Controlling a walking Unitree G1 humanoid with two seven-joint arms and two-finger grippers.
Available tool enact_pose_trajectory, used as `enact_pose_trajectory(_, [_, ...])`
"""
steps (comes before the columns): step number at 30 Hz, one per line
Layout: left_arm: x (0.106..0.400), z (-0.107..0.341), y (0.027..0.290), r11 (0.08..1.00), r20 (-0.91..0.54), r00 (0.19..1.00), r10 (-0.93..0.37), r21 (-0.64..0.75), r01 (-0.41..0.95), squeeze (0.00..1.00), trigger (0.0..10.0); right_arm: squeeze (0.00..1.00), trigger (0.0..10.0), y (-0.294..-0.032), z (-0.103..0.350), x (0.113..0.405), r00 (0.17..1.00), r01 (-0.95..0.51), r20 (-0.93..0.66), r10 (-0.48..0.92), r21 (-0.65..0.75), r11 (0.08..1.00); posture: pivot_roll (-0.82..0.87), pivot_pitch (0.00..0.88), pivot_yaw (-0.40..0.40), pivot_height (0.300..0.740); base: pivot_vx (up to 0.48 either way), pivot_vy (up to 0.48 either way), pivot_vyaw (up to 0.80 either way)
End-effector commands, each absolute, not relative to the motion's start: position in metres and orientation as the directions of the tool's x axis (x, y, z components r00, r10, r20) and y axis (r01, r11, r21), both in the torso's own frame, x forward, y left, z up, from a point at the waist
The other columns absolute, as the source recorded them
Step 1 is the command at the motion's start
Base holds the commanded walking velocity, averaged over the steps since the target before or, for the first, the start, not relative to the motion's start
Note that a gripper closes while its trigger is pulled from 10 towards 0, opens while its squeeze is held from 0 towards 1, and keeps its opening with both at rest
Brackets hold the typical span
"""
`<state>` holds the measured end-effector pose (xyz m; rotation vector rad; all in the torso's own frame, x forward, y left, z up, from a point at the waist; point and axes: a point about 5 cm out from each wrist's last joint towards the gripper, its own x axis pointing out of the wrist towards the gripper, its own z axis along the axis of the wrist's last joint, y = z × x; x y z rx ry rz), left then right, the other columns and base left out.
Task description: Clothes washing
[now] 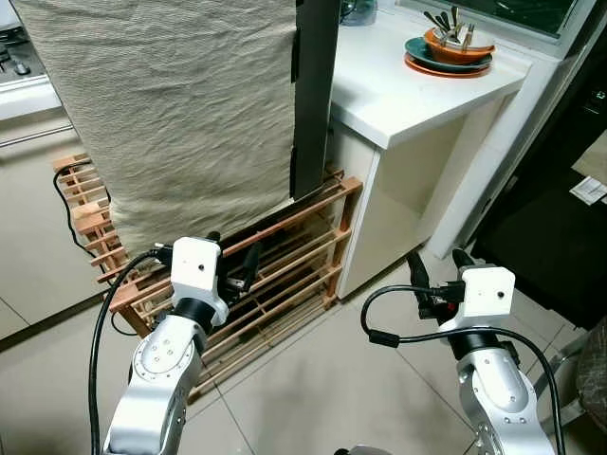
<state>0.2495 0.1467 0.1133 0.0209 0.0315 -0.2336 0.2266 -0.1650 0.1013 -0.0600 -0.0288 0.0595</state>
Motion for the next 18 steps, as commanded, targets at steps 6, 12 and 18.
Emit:
enact_pose_trajectory(6, [0.250, 0.115, 0.147, 0.973, -0.020, 0.973, -0.228, 0.030, 0.229, 0.00, 10.0, 0.00, 10.0, -0.173, 0.100, 0.229, 0.999, -0.034, 0.032, 0.036, -0.067, 0.997, -0.05, 0.000, -0.016, 0.740, 0.000, 0.000, 0.00])
enact_pose_trajectory(12, [0.251, 0.116, 0.150, 0.978, -0.025, 0.978, -0.206, 0.028, 0.207, 0.00, 10.0, 0.00, 10.0, -0.168, 0.101, 0.230, 0.999, -0.039, 0.023, 0.040, -0.044, 0.998, -0.04, 0.000, -0.017, 0.740, 0.000, 0.000, 0.00])
enact_pose_trajectory(18, [0.247, 0.115, 0.148, 0.979, -0.027, 0.980, -0.199, 0.039, 0.200, 0.00, 10.0, 0.00, 10.0, -0.163, 0.097, 0.228, 1.000, 0.008, -0.001, -0.008, -0.031, 0.999, -0.04, 0.000, -0.018, 0.740, 0.000, 0.000, 0.00])
